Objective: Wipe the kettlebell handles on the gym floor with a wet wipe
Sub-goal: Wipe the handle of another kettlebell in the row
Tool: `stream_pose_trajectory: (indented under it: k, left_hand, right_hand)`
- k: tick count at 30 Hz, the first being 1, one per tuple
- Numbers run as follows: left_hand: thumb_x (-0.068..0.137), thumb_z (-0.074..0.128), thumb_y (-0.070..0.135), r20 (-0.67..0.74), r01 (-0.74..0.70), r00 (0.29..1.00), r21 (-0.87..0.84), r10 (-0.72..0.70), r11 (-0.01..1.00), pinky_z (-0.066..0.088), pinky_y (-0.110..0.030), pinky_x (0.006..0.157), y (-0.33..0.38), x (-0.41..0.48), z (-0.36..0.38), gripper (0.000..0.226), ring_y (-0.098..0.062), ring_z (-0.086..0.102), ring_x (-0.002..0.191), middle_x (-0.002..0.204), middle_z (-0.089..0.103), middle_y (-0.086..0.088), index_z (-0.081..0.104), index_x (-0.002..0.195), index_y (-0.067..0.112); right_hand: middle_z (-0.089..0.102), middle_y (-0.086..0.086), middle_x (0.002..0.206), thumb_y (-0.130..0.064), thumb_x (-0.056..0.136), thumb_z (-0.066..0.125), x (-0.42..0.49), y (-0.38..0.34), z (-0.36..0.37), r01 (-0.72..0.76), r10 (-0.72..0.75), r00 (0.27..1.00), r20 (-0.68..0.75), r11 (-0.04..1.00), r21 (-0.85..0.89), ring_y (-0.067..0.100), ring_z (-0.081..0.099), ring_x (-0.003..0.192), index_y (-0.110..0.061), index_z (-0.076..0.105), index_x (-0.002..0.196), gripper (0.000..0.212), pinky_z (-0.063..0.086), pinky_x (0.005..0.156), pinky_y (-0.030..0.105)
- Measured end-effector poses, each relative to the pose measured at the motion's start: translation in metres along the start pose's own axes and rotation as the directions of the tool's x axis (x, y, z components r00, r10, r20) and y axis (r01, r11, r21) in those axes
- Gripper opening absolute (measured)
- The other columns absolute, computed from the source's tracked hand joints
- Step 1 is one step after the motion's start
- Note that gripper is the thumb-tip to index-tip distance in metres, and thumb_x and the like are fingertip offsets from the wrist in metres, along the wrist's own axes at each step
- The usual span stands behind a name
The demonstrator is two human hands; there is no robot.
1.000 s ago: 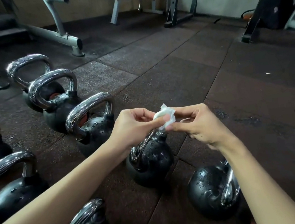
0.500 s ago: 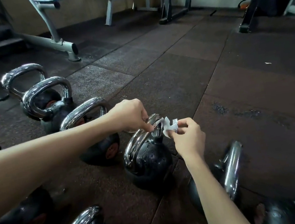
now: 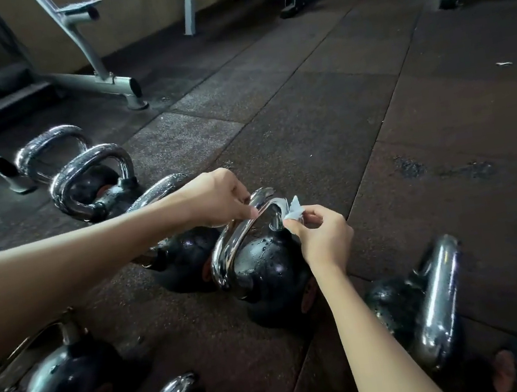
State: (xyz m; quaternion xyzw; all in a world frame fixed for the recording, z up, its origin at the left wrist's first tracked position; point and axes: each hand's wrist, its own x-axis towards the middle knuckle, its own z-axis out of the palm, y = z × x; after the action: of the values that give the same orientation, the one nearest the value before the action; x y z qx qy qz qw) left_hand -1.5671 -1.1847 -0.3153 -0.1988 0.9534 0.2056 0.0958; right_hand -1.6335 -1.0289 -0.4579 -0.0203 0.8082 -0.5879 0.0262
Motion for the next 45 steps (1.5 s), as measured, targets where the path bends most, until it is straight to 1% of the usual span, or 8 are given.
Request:
stream_pose_trajectory:
  k: [4, 8, 15, 21, 26, 31, 37, 45]
  left_hand:
    - [0.091, 0.079, 0.031, 0.007, 0.004, 1.0, -0.104, -0.003, 0.995, 0.043, -0.018, 0.06, -0.006, 0.008, -0.003, 0.03, -0.014, 0.06, 0.079, 0.093, 0.069, -0.001, 0.075, 0.108, 0.005]
    - [0.093, 0.077, 0.029, 0.017, 0.04, 0.999, -0.147, -0.038, 0.988, 0.044, -0.009, 0.061, -0.017, 0.011, -0.007, 0.032, -0.006, 0.06, 0.082, 0.096, 0.069, 0.004, 0.072, 0.116, 0.007]
    - [0.091, 0.076, 0.043, -0.058, 0.048, 0.997, -0.149, -0.058, 0.988, 0.034, -0.002, 0.057, -0.032, -0.002, -0.008, 0.034, 0.007, 0.055, 0.076, 0.106, 0.07, 0.011, 0.077, 0.122, 0.028]
    - [0.092, 0.075, 0.045, -0.069, 0.057, 0.995, -0.138, -0.067, 0.989, 0.036, -0.007, 0.061, -0.033, -0.005, -0.009, 0.035, -0.001, 0.06, 0.083, 0.106, 0.07, 0.011, 0.076, 0.123, 0.029]
    - [0.09, 0.076, 0.046, -0.026, 0.081, 0.996, -0.193, -0.088, 0.978, 0.041, -0.022, 0.087, -0.037, -0.007, -0.013, 0.034, -0.001, 0.059, 0.089, 0.107, 0.069, 0.014, 0.077, 0.122, 0.031]
    - [0.089, 0.077, 0.047, -0.025, 0.073, 0.996, -0.235, -0.082, 0.969, 0.041, -0.013, 0.072, -0.039, -0.006, -0.009, 0.038, 0.002, 0.061, 0.087, 0.108, 0.07, 0.012, 0.075, 0.124, 0.032]
    - [0.084, 0.082, 0.047, -0.004, 0.088, 0.995, -0.336, -0.095, 0.938, 0.048, -0.028, 0.103, -0.039, -0.001, -0.004, 0.042, -0.011, 0.067, 0.109, 0.115, 0.075, 0.005, 0.077, 0.121, 0.029]
    - [0.084, 0.082, 0.046, -0.025, 0.075, 0.996, -0.347, -0.089, 0.935, 0.047, -0.025, 0.096, -0.039, -0.001, -0.003, 0.04, -0.012, 0.068, 0.107, 0.111, 0.075, 0.006, 0.078, 0.12, 0.027]
  right_hand:
    - [0.079, -0.01, 0.085, -0.033, 0.075, 0.083, -0.002, 0.001, 0.004, 0.055, -0.055, 0.998, -0.003, 0.998, -0.041, 0.014, 0.07, 0.083, -0.028, 0.082, 0.097, 0.022, 0.051, 0.072, 0.03]
    - [0.078, -0.006, 0.08, -0.027, 0.078, 0.082, -0.002, -0.008, 0.012, 0.085, -0.085, 0.996, 0.005, 0.995, -0.055, 0.021, 0.069, 0.078, -0.019, 0.08, 0.09, 0.014, 0.053, 0.07, 0.036]
    - [0.079, -0.008, 0.084, -0.035, 0.084, 0.08, 0.005, -0.022, 0.029, 0.171, -0.174, 0.984, -0.04, 0.983, -0.073, 0.014, 0.069, 0.075, -0.027, 0.082, 0.099, 0.017, 0.049, 0.066, 0.031]
    - [0.08, -0.007, 0.087, -0.031, 0.082, 0.082, 0.001, -0.024, 0.033, 0.121, -0.123, 0.991, -0.055, 0.992, -0.033, 0.014, 0.07, 0.078, -0.027, 0.082, 0.103, 0.022, 0.05, 0.07, 0.029]
    - [0.08, -0.009, 0.098, -0.033, 0.08, 0.085, 0.007, -0.045, 0.037, 0.224, -0.222, 0.975, -0.025, 0.971, 0.084, 0.004, 0.074, 0.09, -0.023, 0.081, 0.108, 0.03, 0.057, 0.086, 0.025]
    - [0.08, -0.01, 0.09, -0.028, 0.075, 0.09, 0.007, -0.04, 0.036, 0.076, -0.067, 0.996, -0.055, 0.977, 0.201, -0.001, 0.071, 0.079, -0.023, 0.082, 0.106, 0.033, 0.059, 0.085, 0.033]
    - [0.079, -0.015, 0.087, -0.024, 0.075, 0.09, -0.014, -0.046, 0.032, 0.168, -0.172, 0.985, -0.012, 0.947, 0.274, -0.006, 0.072, 0.081, -0.025, 0.083, 0.102, 0.027, 0.056, 0.084, 0.023]
    - [0.078, -0.015, 0.078, -0.026, 0.074, 0.089, -0.014, -0.05, 0.034, 0.07, -0.093, 0.994, 0.06, 0.949, 0.308, 0.007, 0.075, 0.08, -0.026, 0.083, 0.095, 0.022, 0.06, 0.086, 0.043]
